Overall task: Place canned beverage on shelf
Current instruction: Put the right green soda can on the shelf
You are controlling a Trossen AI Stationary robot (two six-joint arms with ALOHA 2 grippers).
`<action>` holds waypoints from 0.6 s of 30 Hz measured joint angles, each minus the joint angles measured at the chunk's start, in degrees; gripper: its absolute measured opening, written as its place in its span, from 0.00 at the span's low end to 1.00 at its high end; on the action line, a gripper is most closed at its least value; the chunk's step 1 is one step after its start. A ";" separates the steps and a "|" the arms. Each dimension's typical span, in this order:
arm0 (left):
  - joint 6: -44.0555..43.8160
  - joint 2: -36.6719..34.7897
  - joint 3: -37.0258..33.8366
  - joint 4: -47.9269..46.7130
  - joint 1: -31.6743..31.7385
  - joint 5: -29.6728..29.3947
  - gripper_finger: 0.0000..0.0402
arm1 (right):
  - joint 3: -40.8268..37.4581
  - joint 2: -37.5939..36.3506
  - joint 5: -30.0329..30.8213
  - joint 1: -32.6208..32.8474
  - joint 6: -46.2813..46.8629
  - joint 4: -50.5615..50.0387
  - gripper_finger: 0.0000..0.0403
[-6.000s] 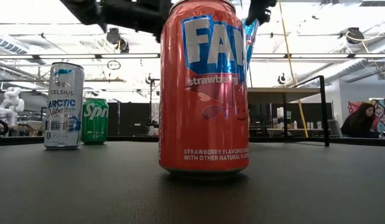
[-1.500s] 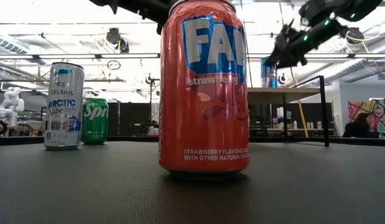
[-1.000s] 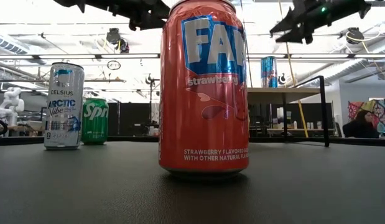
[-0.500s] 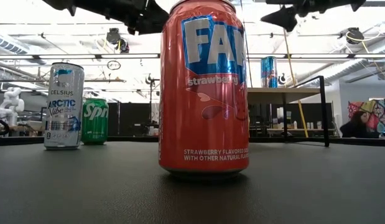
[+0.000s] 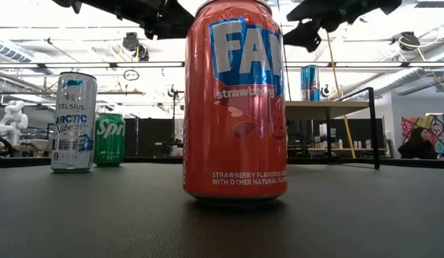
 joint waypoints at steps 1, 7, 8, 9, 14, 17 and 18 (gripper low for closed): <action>-0.20 0.00 0.00 -0.54 -0.06 -0.27 0.86 | 0.00 1.02 -0.24 0.58 0.29 0.19 0.79; -3.48 0.35 0.00 -3.34 -0.32 -0.60 0.86 | 0.02 8.77 0.47 3.60 0.36 4.17 0.79; -3.73 0.77 -0.03 -2.89 -0.46 -0.82 0.86 | 0.02 10.13 0.34 3.94 0.17 5.20 0.79; -3.72 1.01 -0.35 -2.66 -0.70 -1.19 0.86 | 0.03 11.33 0.31 4.21 -0.02 5.58 0.79; -4.79 2.22 -2.88 -1.80 -0.80 -2.89 0.86 | 0.04 17.09 0.14 5.56 -1.34 8.72 0.79; -5.34 2.66 -3.63 -1.45 -0.91 -3.14 0.86 | 0.04 19.42 0.12 6.40 -1.29 11.99 0.79; -6.05 2.82 -3.70 -1.43 -1.04 -3.14 0.86 | 0.04 20.14 0.10 6.70 -1.02 13.09 0.79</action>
